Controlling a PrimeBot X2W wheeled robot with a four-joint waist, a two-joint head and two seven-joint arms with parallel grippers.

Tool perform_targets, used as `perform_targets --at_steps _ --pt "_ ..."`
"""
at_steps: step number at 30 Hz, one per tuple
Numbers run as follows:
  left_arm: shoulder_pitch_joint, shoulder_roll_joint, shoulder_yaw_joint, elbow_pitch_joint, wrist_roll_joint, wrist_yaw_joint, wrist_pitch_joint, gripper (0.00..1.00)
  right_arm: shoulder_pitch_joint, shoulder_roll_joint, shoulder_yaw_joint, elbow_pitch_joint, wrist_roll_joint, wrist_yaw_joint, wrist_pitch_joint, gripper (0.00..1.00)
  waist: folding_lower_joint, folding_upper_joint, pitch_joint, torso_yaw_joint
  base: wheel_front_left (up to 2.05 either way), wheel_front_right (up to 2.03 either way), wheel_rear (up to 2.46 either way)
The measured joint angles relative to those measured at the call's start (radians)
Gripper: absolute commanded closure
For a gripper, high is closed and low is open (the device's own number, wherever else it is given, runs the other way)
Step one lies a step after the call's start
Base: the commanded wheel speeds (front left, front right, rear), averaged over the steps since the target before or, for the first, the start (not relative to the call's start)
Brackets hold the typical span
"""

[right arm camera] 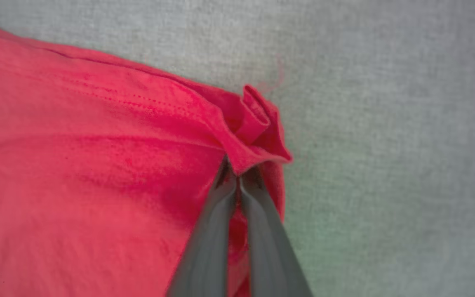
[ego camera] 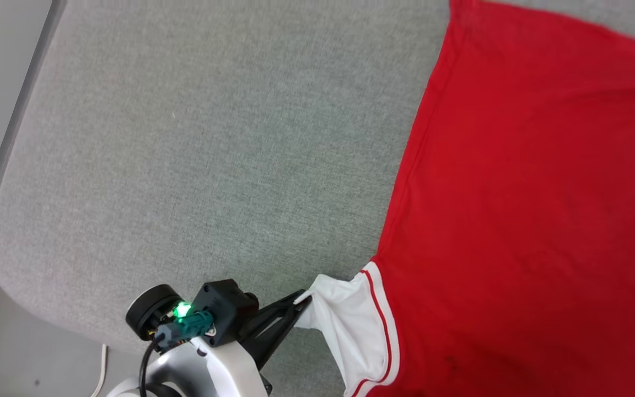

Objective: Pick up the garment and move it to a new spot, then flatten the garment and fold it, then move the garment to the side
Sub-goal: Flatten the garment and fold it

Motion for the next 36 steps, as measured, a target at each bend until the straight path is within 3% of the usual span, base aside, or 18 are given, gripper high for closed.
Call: perform_targets --at_steps 7,18,29,36 --pt "0.022 0.001 0.019 0.032 -0.022 0.026 -0.007 1.0 0.127 0.023 0.02 0.02 0.049 0.0 -0.068 1.0 0.0 0.0 -0.104 -0.046 0.0 0.0 0.0" --pt "0.102 -0.002 0.035 0.062 -0.059 0.074 -0.021 1.0 0.406 -0.002 0.099 -0.045 0.207 0.0 -0.178 1.0 -0.0002 0.0 -0.298 -0.126 0.0 0.0 0.0" --pt "0.151 -0.033 0.066 0.101 -0.078 0.126 -0.076 1.0 0.655 0.026 0.05 -0.126 0.301 0.0 -0.214 1.0 -0.0002 0.0 -0.409 -0.208 0.0 0.0 0.0" --pt "0.177 -0.052 0.071 0.12 -0.084 0.146 -0.108 1.0 0.807 0.082 -0.006 -0.194 0.315 0.0 -0.234 1.0 -0.0001 0.0 -0.438 -0.234 0.0 0.0 0.0"
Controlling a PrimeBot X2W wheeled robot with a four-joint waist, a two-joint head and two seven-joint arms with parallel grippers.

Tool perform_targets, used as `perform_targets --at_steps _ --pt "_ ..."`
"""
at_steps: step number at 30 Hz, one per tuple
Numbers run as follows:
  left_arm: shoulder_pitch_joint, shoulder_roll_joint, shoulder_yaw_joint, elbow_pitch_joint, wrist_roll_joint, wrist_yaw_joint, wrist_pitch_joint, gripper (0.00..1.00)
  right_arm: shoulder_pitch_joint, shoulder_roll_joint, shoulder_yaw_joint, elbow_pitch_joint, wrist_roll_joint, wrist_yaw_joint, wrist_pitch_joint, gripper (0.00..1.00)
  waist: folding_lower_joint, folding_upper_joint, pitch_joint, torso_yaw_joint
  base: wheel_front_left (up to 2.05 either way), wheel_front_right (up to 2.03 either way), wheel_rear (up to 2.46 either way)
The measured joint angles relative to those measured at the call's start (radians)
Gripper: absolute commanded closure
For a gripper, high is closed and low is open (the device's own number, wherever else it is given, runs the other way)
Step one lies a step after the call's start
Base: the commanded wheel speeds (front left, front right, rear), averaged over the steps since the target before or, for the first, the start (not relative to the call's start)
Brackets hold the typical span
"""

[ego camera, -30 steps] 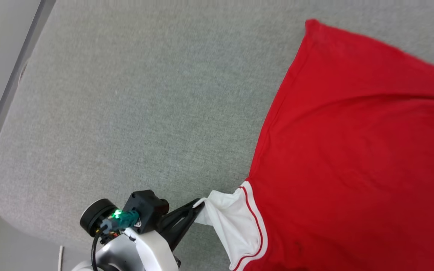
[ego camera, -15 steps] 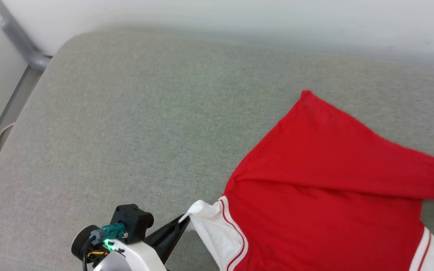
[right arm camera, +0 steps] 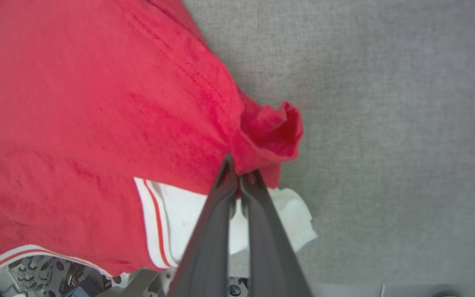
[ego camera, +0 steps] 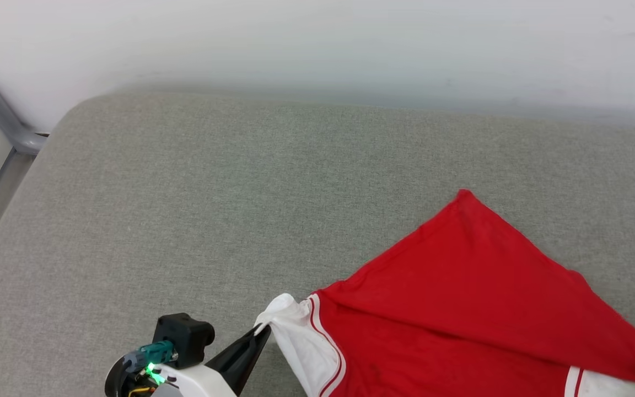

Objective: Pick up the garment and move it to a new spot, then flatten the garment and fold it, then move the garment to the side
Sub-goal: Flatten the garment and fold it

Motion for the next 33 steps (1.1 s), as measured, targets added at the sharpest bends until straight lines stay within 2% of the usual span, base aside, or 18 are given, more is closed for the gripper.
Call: perform_targets --at_steps 9,10,11,17,22,26,33 --pt "0.003 -0.005 0.0 0.005 -0.002 0.006 -0.015 1.0 0.063 0.031 -0.038 -0.015 -0.001 0.0 -0.01 1.0 0.0001 0.0 0.005 -0.005 0.0 0.0 0.0" --pt "0.003 -0.005 -0.002 0.003 -0.002 0.006 -0.015 1.0 0.063 0.031 -0.034 -0.017 -0.003 0.0 -0.01 0.56 0.0001 0.0 0.006 -0.004 0.0 0.0 0.0" --pt "0.002 -0.005 -0.002 0.002 -0.002 0.006 -0.014 1.0 0.062 0.032 -0.029 -0.02 -0.004 0.0 -0.009 0.0 0.0001 0.0 0.008 -0.003 0.0 0.0 0.0" --pt "-0.004 0.0 -0.013 -0.012 0.009 0.004 -0.01 1.0 -0.023 0.032 -0.024 -0.065 0.041 0.0 0.039 0.0 0.0001 0.0 0.027 0.005 0.0 0.0 0.0" --pt "-0.01 -0.001 -0.03 -0.023 0.018 0.002 -0.003 1.0 -0.131 0.007 0.037 -0.145 0.054 0.0 0.106 0.0 0.0003 0.0 0.038 0.028 0.0 0.0 0.0" --pt "-0.023 0.001 -0.039 -0.041 0.028 -0.003 0.004 1.0 -0.243 0.012 0.101 -0.168 0.046 0.0 0.158 0.0 0.0003 0.0 0.059 0.052 0.0 0.0 0.0" --pt "-0.047 -0.004 -0.064 -0.052 0.048 -0.007 0.011 1.0 -0.39 0.03 0.186 -0.081 -0.043 0.0 0.187 0.0 0.0003 0.0 0.1 0.121 0.0 0.0 0.0"
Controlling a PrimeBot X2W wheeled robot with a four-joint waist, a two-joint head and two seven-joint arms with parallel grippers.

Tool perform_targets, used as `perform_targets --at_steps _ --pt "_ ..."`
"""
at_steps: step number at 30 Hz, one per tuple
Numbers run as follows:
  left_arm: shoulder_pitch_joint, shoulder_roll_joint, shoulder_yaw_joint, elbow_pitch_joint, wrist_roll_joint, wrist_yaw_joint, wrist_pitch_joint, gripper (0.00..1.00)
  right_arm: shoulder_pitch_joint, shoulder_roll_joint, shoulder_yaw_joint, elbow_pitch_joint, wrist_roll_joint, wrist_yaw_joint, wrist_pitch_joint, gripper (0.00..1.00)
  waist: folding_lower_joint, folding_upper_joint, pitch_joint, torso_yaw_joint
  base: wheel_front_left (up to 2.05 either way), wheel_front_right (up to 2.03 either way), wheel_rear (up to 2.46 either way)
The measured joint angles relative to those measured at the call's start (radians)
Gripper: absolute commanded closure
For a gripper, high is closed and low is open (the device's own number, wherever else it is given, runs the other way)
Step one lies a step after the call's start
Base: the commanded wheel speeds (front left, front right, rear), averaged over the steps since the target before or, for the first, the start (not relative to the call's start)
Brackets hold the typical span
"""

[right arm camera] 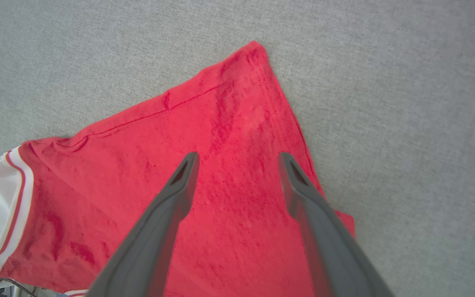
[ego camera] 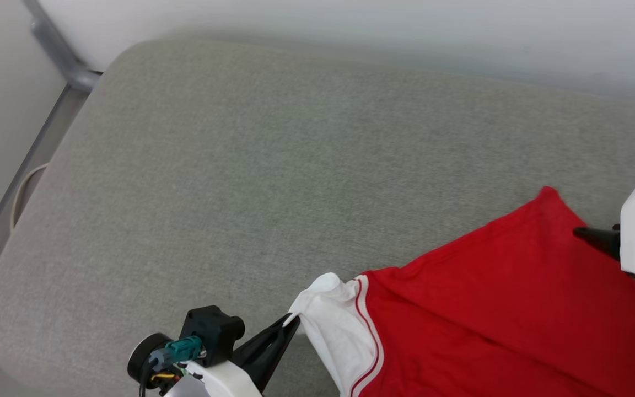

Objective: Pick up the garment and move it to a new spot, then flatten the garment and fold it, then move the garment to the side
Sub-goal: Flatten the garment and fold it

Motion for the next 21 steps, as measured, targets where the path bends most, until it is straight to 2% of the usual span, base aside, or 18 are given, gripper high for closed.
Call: perform_targets --at_steps 11,21 --pt "-0.045 -0.036 -0.034 0.011 0.008 -0.024 -0.016 1.0 -0.142 -0.039 0.023 0.2 -0.122 0.0 -0.033 0.0 0.0 0.0 0.101 0.107 0.0 0.0 0.0" --pt "-0.078 -0.061 -0.053 0.039 0.012 -0.039 -0.036 1.0 -0.203 -0.054 0.036 0.324 -0.157 0.0 -0.08 0.0 -0.0001 0.0 0.168 0.156 0.0 0.0 0.0"
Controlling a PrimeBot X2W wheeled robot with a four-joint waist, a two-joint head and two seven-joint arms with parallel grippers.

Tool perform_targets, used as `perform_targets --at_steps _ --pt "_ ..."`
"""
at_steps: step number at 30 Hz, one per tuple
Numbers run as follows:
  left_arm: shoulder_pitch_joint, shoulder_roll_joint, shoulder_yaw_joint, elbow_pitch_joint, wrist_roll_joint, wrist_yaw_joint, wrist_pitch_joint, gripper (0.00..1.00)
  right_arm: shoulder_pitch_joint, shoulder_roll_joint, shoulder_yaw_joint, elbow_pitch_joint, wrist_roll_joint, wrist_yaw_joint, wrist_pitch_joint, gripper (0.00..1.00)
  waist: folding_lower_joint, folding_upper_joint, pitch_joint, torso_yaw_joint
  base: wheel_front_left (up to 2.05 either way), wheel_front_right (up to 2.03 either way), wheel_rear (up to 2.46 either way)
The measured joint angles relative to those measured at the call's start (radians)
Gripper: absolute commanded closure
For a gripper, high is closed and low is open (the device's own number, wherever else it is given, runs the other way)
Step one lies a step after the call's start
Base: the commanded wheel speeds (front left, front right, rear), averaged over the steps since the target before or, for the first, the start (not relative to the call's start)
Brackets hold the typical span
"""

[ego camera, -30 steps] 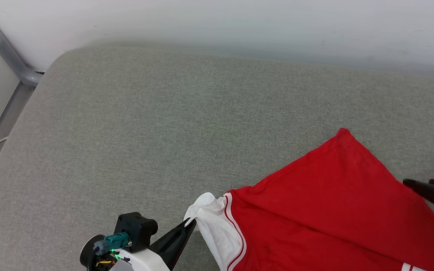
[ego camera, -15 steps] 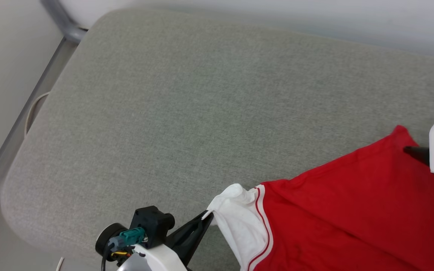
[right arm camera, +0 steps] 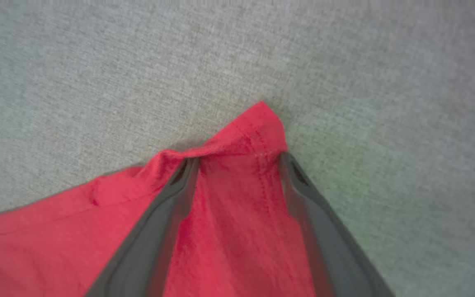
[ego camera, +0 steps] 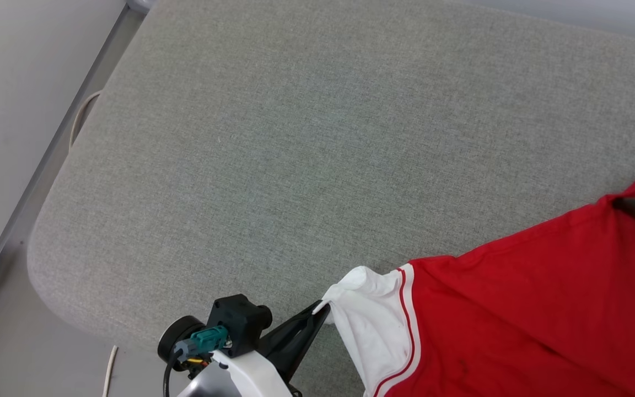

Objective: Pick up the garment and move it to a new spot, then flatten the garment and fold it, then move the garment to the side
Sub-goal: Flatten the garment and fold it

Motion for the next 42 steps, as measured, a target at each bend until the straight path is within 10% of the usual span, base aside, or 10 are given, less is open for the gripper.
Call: perform_targets --at_steps 7,9,42 --pt "-0.015 -0.003 -0.001 0.014 -0.002 -0.005 -0.01 1.0 -0.015 -0.012 0.035 0.036 -0.011 0.0 -0.023 0.0 -0.0002 0.0 0.021 0.01 0.0 0.0 0.0" --pt "-0.018 -0.005 -0.002 0.018 -0.004 -0.007 -0.014 1.0 -0.02 -0.017 0.042 0.047 -0.011 0.0 -0.031 1.0 -0.0001 0.0 0.025 0.013 0.0 0.0 0.0" --pt "-0.041 0.065 0.08 -0.033 -0.028 0.036 0.009 1.0 -0.134 -0.021 0.065 0.102 0.202 0.0 -0.456 1.0 -0.0001 0.0 -0.229 -0.166 0.0 0.0 0.0"
